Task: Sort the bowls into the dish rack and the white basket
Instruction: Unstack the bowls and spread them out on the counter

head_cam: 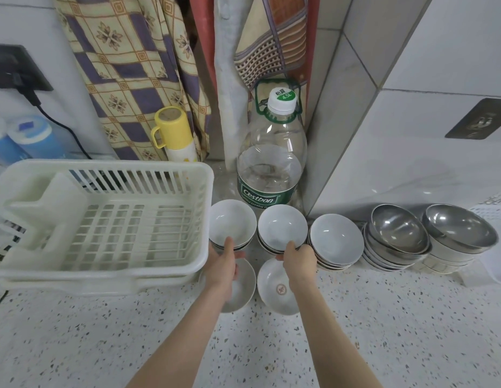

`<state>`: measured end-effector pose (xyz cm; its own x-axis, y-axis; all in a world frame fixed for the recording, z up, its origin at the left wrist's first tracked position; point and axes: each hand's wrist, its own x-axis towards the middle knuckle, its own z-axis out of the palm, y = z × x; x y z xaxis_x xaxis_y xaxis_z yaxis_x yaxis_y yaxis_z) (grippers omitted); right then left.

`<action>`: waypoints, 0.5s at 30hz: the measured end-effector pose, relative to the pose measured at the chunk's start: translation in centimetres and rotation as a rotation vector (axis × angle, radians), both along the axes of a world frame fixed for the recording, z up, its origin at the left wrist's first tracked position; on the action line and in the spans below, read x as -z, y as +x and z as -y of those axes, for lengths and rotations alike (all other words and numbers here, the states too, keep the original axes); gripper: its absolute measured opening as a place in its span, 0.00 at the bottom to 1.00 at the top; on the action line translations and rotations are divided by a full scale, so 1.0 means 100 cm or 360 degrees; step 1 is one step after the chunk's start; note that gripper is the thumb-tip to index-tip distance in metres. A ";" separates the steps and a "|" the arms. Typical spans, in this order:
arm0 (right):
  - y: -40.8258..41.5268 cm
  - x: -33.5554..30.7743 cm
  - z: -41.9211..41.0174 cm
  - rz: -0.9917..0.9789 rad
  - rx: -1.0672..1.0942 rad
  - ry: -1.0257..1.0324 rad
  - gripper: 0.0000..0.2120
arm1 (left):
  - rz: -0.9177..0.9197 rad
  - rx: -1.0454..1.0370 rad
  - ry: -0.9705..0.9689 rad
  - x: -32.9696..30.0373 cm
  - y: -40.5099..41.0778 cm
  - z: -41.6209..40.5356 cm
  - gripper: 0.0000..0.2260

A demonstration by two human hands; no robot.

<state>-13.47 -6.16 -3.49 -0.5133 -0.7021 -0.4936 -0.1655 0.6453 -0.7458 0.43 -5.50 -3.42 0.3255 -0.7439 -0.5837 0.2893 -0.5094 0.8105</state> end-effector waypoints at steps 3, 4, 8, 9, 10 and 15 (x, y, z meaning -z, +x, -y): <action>0.002 0.001 0.000 0.0016 0.0064 -0.0008 0.09 | 0.0025 -0.0013 -0.0003 -0.003 0.000 0.001 0.09; 0.004 0.002 0.000 0.0030 0.0081 -0.0022 0.10 | 0.0038 -0.0009 -0.0018 -0.004 0.001 0.002 0.10; 0.015 0.001 -0.002 0.0016 0.0146 -0.0110 0.12 | 0.0086 0.0052 -0.0049 -0.005 0.003 0.003 0.11; 0.017 -0.001 -0.002 0.0006 0.0167 -0.0129 0.12 | 0.0086 0.0069 -0.0045 -0.005 0.004 0.003 0.10; 0.019 -0.002 -0.003 -0.0007 0.0177 -0.0149 0.12 | 0.0082 0.0081 -0.0043 -0.004 0.005 0.003 0.10; 0.018 -0.009 -0.005 -0.0130 0.0104 -0.0223 0.08 | 0.0077 0.0134 -0.0011 0.000 0.008 0.003 0.08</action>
